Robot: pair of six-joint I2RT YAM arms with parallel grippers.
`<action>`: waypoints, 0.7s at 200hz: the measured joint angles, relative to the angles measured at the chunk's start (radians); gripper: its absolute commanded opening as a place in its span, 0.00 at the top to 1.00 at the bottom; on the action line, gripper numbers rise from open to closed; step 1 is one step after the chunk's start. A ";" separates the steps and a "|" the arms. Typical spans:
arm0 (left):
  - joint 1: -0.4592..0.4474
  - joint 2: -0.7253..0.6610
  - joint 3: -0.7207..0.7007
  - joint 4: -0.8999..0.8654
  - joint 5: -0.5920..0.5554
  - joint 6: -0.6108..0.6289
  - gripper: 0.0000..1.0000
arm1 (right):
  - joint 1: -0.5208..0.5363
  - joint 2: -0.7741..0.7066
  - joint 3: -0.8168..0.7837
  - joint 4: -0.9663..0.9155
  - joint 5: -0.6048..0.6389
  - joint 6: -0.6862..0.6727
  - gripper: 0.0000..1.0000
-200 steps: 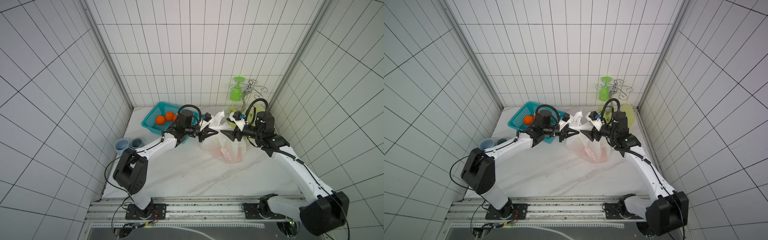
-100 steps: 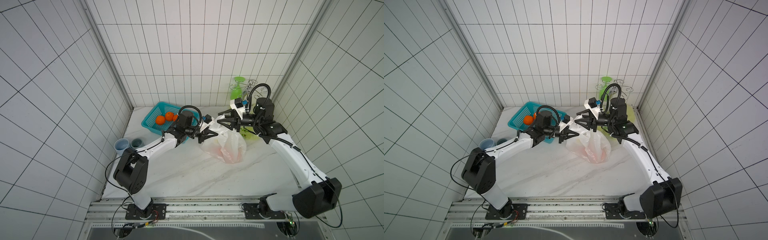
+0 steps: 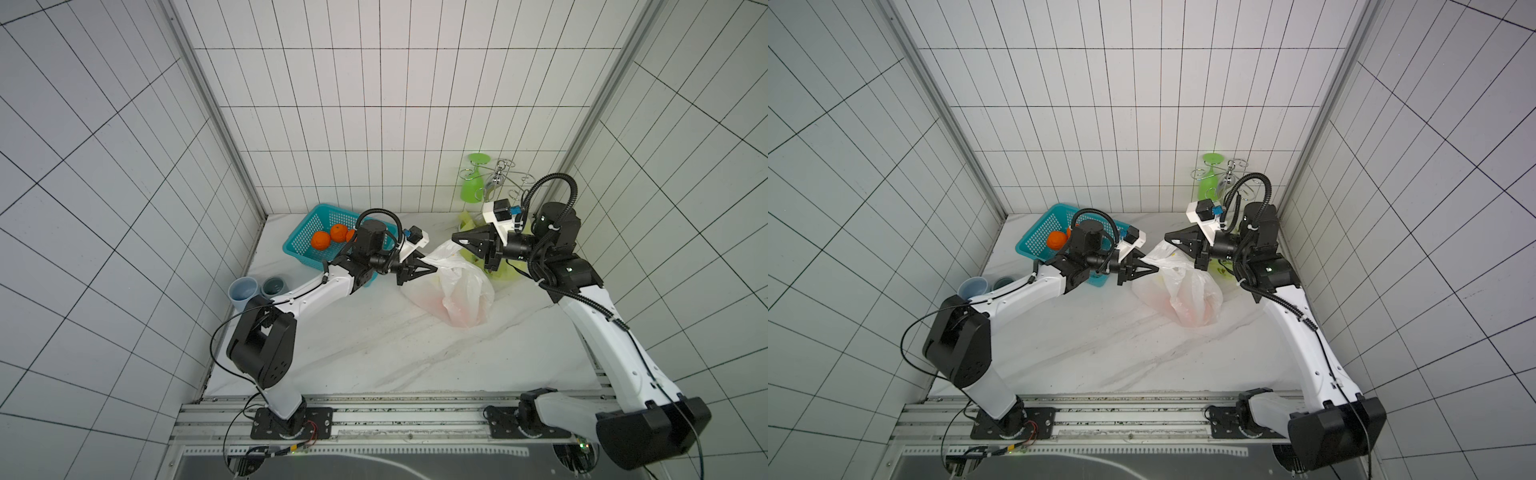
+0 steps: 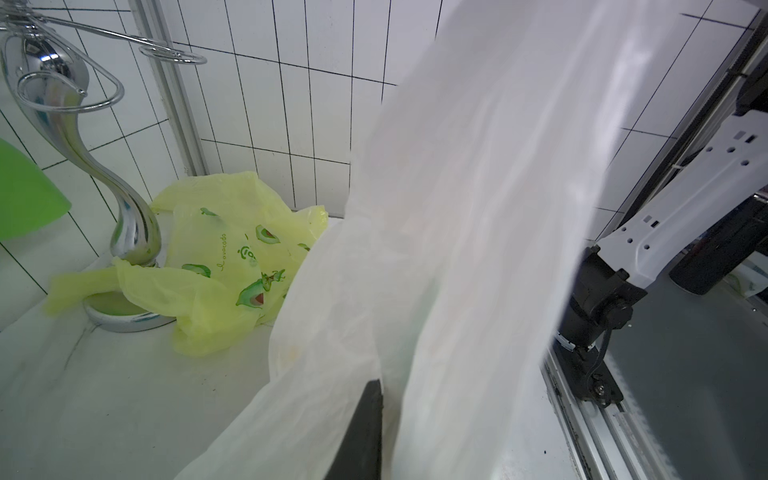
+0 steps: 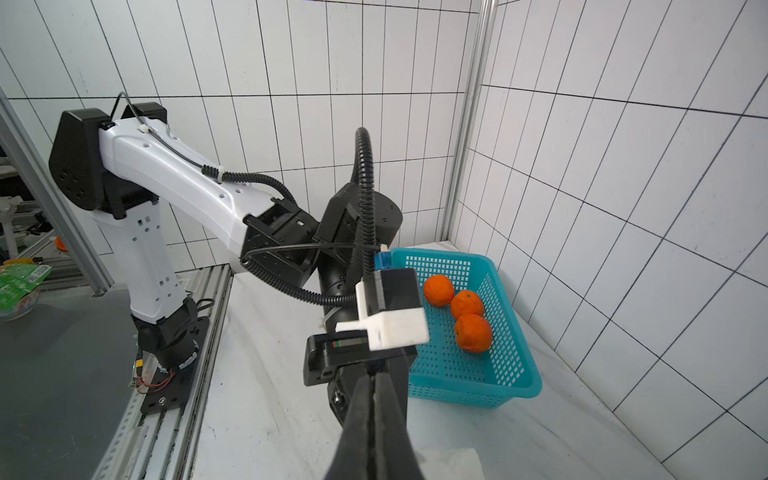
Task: Place the oranges into plastic bags & tie knots
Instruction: Tie the plastic bag at the center of the board.
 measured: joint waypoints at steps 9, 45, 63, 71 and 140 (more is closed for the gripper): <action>0.000 0.003 0.001 0.003 0.001 -0.013 0.73 | -0.001 -0.007 -0.016 0.000 -0.006 -0.002 0.98; -0.003 0.027 0.015 0.003 -0.002 -0.037 0.62 | -0.002 0.012 -0.053 -0.004 -0.019 -0.005 0.98; -0.005 0.034 0.030 0.003 -0.002 -0.045 0.59 | -0.002 0.021 -0.057 -0.010 -0.021 -0.016 0.98; -0.007 0.034 0.036 0.002 -0.002 -0.049 0.58 | -0.002 0.022 -0.060 -0.013 -0.021 -0.022 0.99; -0.005 0.048 0.055 0.022 -0.002 -0.109 0.68 | -0.004 0.019 -0.142 -0.069 -0.022 -0.088 0.99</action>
